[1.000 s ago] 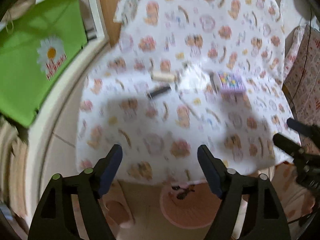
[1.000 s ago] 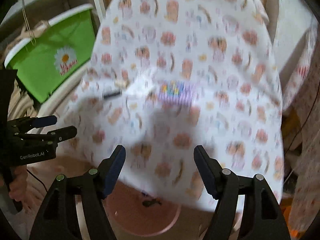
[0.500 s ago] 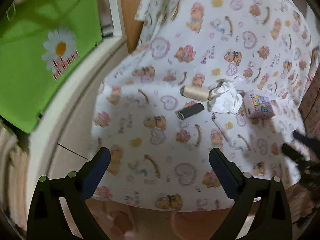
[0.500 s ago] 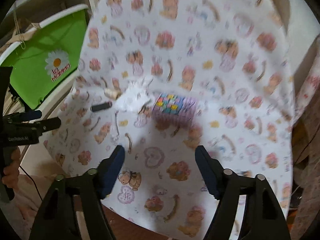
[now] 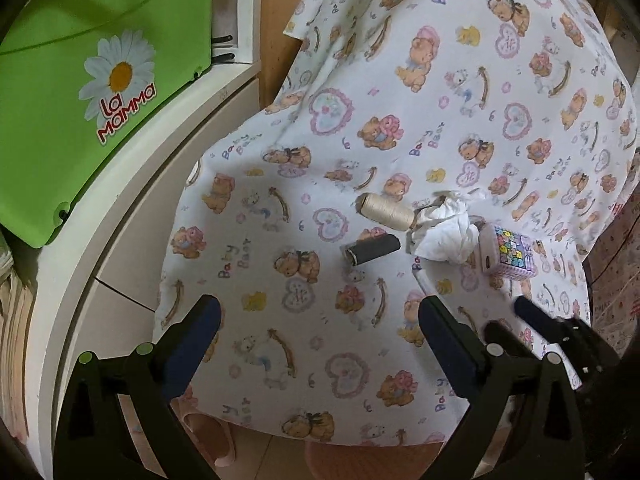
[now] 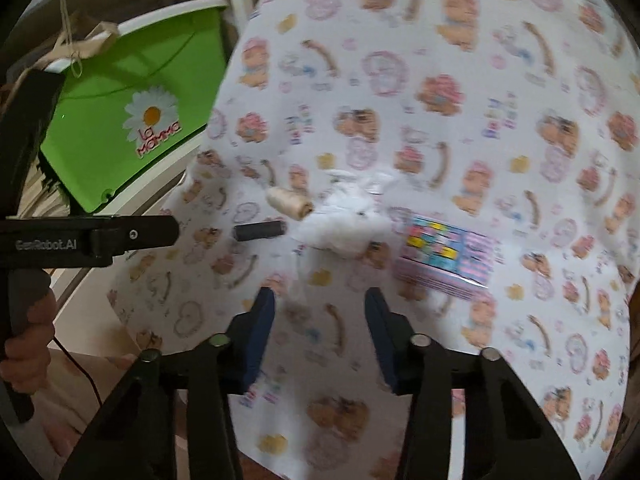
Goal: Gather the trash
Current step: 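Close the right tool on the small white plastic cylinder and lift it, then grasp the black cylinder with the left tool while the right tool holds the white cylinder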
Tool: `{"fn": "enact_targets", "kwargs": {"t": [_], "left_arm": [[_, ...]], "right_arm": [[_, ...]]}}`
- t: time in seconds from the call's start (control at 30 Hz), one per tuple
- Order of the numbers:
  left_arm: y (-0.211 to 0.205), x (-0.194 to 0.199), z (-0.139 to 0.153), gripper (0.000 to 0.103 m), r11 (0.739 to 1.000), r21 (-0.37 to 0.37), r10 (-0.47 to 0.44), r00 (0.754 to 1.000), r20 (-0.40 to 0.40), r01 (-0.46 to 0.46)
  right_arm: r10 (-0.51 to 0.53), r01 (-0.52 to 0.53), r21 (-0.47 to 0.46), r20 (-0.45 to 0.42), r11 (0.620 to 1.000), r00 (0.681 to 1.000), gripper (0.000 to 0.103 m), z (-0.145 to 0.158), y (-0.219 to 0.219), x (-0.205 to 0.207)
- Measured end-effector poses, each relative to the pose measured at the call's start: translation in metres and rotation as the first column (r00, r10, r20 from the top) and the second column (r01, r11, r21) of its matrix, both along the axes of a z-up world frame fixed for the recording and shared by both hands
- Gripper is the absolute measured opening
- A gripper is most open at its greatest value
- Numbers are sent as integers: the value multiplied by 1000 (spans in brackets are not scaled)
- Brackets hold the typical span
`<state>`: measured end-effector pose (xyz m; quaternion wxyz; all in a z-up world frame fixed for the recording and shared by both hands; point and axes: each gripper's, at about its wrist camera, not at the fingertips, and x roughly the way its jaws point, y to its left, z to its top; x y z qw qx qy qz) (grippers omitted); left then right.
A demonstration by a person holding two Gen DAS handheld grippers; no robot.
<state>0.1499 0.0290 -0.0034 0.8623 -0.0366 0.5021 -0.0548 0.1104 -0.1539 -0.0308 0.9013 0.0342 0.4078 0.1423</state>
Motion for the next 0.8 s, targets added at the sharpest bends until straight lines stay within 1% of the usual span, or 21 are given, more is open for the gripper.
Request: {"fn": "enact_targets", "kwargs": {"t": [0.07, 0.17, 0.3, 0.37, 0.43, 0.6, 0.73, 0.8], "left_arm": [[1, 2, 0, 98, 1000, -4, 5, 1000, 0, -5], [7, 6, 0, 98, 999, -18, 30, 1000, -7, -30], [14, 9, -1, 98, 997, -41, 59, 998, -18, -59], [14, 11, -2, 98, 997, -41, 57, 998, -23, -58], [13, 12, -2, 98, 998, -34, 52, 998, -20, -53], [9, 12, -3, 98, 999, -23, 46, 999, -16, -47], [11, 9, -3, 98, 997, -58, 58, 998, -22, -59], [11, 8, -2, 98, 996, -69, 59, 998, -20, -61]], "right_arm": [[19, -19, -3, -5, 1000, 1000, 38, -5, 10, 3], [37, -37, -16, -27, 999, 999, 36, -14, 22, 12], [34, -35, -7, -63, 999, 997, 32, -24, 24, 19], [30, -32, -21, -58, 999, 998, 30, -25, 24, 21], [36, -37, -27, -56, 999, 998, 25, -27, 25, 23], [36, -40, -51, -77, 998, 996, 23, -34, 27, 28], [57, -63, -88, -68, 994, 996, 18, -37, 32, 27], [72, -78, -80, -71, 994, 995, 18, -37, 33, 27]]}}
